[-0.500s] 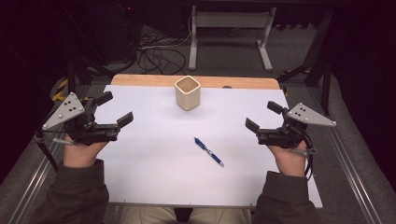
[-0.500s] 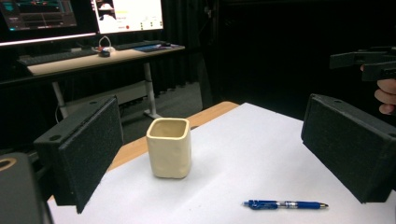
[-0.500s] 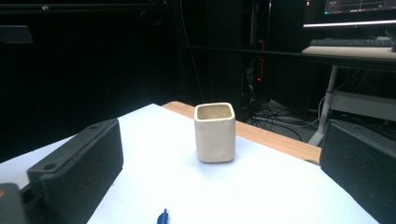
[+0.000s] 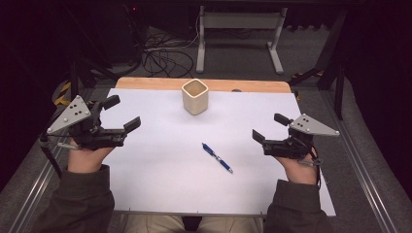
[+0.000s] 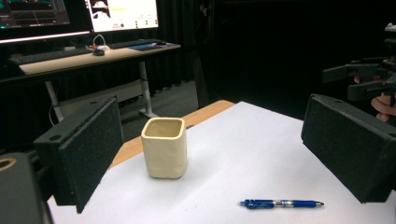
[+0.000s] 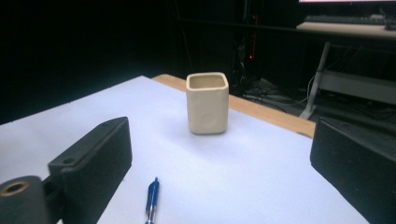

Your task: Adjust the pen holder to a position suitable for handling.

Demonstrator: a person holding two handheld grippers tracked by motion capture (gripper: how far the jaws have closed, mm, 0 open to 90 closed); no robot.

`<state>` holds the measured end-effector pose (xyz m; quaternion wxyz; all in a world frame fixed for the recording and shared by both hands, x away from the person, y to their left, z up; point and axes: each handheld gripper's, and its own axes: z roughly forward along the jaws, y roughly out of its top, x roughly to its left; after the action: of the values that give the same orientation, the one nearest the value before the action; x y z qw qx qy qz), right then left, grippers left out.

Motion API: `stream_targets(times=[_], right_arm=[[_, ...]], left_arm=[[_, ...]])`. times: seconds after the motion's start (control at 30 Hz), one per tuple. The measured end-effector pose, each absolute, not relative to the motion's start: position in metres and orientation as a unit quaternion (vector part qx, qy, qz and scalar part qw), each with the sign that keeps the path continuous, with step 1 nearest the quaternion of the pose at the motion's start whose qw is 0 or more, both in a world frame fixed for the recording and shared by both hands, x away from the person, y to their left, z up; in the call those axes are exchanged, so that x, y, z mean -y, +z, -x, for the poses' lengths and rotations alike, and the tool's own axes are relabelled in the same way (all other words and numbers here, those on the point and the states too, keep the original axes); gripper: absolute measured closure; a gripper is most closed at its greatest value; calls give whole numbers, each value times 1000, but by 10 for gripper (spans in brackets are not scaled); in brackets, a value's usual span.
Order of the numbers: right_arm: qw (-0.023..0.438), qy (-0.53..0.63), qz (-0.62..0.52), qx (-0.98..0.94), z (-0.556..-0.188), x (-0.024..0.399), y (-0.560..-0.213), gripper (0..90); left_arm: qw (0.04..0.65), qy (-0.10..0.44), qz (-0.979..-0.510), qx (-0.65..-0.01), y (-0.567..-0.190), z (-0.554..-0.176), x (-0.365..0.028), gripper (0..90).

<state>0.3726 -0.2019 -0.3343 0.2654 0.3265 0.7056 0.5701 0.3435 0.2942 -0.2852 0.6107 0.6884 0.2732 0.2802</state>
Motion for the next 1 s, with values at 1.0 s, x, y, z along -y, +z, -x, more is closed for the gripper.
stream_targets(times=[1.0], right_arm=[[221,501,-334,-767,-383,175,-373,335]], left_arm=[[608,281,-691,-271,-287,-344,-289,57]])
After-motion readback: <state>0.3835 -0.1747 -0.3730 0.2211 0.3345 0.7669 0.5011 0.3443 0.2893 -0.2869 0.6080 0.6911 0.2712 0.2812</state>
